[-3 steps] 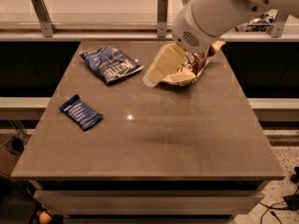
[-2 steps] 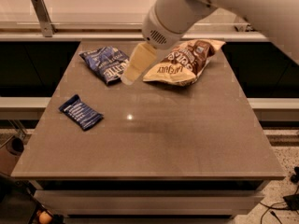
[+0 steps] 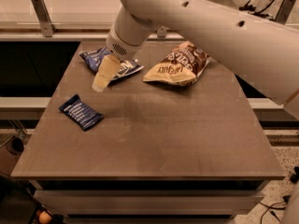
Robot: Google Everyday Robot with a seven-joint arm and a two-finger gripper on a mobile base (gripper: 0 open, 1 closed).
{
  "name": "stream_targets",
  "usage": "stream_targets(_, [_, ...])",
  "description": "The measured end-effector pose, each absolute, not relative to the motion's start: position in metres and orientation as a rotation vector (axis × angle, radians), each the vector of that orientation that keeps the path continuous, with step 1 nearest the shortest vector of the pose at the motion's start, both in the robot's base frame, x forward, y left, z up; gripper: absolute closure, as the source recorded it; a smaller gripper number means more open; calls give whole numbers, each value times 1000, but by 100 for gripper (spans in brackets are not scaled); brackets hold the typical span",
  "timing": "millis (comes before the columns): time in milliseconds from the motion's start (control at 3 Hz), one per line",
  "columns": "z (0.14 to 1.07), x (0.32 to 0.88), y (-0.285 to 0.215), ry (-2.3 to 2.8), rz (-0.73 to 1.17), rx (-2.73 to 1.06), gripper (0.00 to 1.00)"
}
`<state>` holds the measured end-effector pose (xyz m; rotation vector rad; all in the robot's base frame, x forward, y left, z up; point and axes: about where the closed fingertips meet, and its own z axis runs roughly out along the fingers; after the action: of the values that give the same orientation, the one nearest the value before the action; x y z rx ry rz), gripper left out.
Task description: Pick blue chip bag
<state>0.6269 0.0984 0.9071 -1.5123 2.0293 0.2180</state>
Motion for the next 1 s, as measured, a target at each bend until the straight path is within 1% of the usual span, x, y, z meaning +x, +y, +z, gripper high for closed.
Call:
stream_targets(333, [890, 656, 127, 2011, 290, -1469, 0])
stream_targets(667, [881, 695, 143, 2004, 329, -1424, 0])
stream_targets(1000, [887, 732, 151, 1992, 314, -1399, 0])
